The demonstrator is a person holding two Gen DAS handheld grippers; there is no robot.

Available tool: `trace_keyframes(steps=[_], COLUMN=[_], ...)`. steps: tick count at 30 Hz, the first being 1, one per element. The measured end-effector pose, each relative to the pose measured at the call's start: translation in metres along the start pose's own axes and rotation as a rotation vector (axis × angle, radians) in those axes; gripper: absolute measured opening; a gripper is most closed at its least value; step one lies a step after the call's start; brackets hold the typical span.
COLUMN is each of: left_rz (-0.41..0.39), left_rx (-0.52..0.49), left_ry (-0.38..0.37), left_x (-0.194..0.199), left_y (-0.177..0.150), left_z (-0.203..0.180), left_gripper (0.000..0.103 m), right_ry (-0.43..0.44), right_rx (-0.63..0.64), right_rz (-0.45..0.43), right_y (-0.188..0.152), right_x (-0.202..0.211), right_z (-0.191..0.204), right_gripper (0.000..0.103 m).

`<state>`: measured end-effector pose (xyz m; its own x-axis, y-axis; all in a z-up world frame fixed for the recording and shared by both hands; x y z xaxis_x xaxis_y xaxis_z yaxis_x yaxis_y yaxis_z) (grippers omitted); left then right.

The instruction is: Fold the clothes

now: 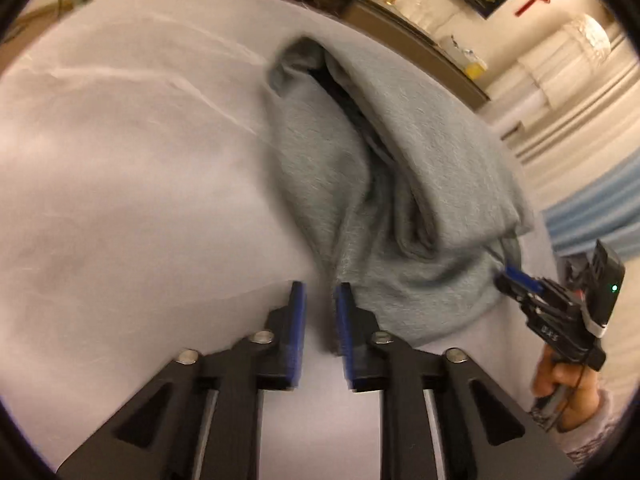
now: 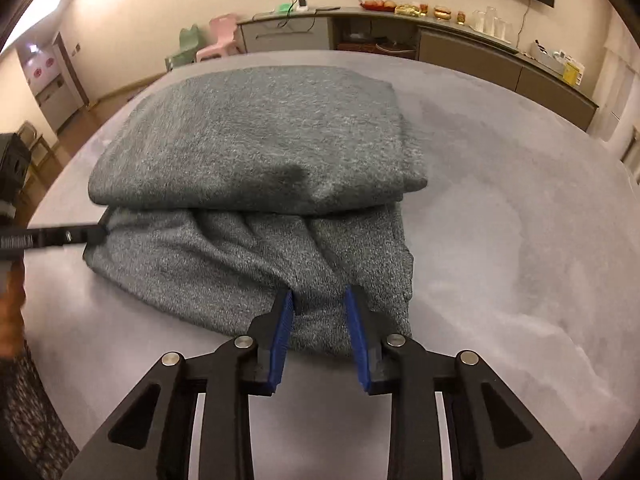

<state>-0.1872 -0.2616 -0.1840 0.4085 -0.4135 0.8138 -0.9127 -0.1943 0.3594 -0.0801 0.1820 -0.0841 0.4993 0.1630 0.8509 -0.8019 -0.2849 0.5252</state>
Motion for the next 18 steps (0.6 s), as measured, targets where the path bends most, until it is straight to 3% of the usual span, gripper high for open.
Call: trace_keyframes(steps=[2,4,5,8,11,13,14,15,18], left_rz=[-0.032,-0.069,-0.078,-0.041,0.003,-0.004,-0.005,-0.007,-0.01], left_rx=[-0.009,-0.058,-0.092,-0.153,-0.154,-0.169,-0.166,-0.162,-0.165], left_ry=[-0.041,-0.109,-0.133,-0.082,-0.014,-0.007,-0.011,-0.014,-0.009], left_x=[0.008,0.016,0.017,-0.013,-0.034,-0.031,-0.028,-0.026,-0.023], left_y=[0.002,0.011,0.012,0.021,0.02,0.023,0.024,0.024,0.023], left_z=[-0.008,-0.027,-0.037,-0.041,-0.033,-0.033,-0.031,-0.032,-0.035], left_gripper=[0.034,0.034,0.035,0.035,0.031,0.031,0.031,0.031,0.03], right_ry=[0.001,-0.014,-0.014,-0.056,-0.176,-0.247,-0.273,-0.259,-0.21], right_rx=[0.012,0.032,0.055,0.224,0.438,0.533,0.561,0.539,0.476], right_rz=[0.031,-0.026,-0.054,-0.143,-0.123,-0.07,-0.046,-0.04,-0.106], right_y=[0.003,0.023,0.032,0.066,0.091,0.102,0.106,0.111,0.122], right_x=[0.002,0.016,0.021,0.026,-0.011,-0.041,-0.053,-0.052,-0.016], right_z=[-0.001,0.011,0.019,0.06,0.09,0.095,0.093,0.087,0.081], right_gripper=[0.031,0.039,0.051,0.074,0.075,0.068,0.036,0.016,0.012])
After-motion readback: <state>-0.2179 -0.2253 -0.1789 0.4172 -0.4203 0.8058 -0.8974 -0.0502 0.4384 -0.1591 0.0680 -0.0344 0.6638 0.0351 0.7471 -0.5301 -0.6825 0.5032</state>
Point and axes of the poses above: each gripper's, at about its wrist camera, not at the fingertips, and x roughly against the way its jaws point, z to its left, y to its top, the point moved 8 cm from there along -x, roughly the way its jaws point, and after that the axes turned 3 degrees about x, right-handed, at the moved point
